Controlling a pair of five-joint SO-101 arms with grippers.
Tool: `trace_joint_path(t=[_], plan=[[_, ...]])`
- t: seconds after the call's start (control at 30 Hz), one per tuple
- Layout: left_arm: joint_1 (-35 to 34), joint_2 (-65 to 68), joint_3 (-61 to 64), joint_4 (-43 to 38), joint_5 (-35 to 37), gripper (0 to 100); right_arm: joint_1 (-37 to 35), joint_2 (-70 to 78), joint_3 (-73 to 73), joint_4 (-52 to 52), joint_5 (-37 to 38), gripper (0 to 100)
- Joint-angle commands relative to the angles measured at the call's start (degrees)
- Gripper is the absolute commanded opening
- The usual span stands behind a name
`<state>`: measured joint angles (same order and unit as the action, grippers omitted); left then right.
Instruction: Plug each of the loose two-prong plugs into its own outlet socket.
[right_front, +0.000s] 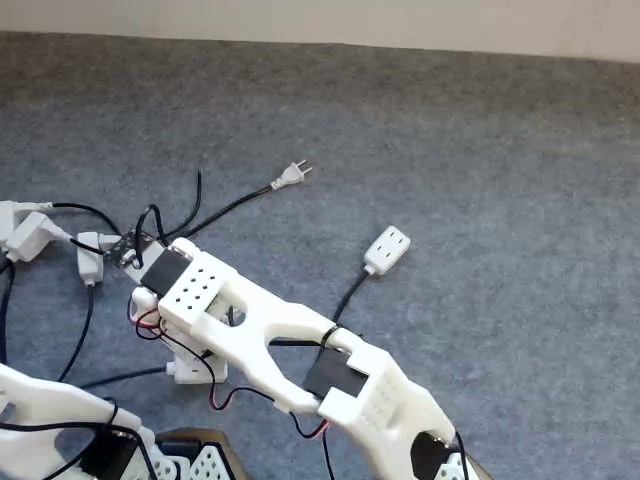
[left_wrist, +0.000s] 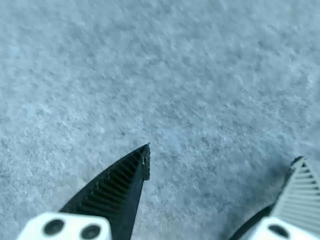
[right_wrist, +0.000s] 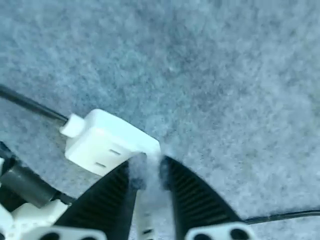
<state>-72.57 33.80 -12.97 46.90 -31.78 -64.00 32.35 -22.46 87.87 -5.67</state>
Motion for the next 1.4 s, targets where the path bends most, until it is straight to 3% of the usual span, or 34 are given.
trace_joint_path(t=[0.0,0.1,0.4,0.5,0.6,0.83,0.9,1.1,1.2,1.37], plan=[[2.15,-0.84,-7.69,12.48,-2.02,41,0.84,-6.29,-2.24,0.48,4.48,22.6],[4.88,-0.84,-12.35,22.95,-2.29,41,1.80,-9.45,-3.38,1.27,6.68,32.1],[19.21,-1.19,-32.92,56.26,-3.87,40,15.52,-21.14,-20.35,8.84,12.40,32.5],[23.25,-5.49,-33.10,56.00,-2.20,38,19.91,-24.31,-24.57,13.32,13.27,32.5],[28.44,-14.20,-23.52,56.00,-2.46,38,25.71,-28.44,-21.49,12.97,13.27,32.5],[42.86,-44.00,15.69,55.03,-20.13,37,39.08,-36.97,-7.60,11.91,15.82,32.4],[45.58,-52.26,26.24,51.78,-23.65,37,41.89,-39.87,0.92,8.57,17.14,30.8],[46.73,-68.18,51.91,39.56,-32.26,37,47.96,-53.41,36.79,-11.12,17.93,13.7],[46.64,-71.34,60.26,36.66,-37.80,37,48.40,-60.79,56.31,-21.67,20.22,13.4],[48.04,-72.84,64.75,34.29,-39.56,37,48.13,-70.99,80.40,-34.42,20.75,16.3]])
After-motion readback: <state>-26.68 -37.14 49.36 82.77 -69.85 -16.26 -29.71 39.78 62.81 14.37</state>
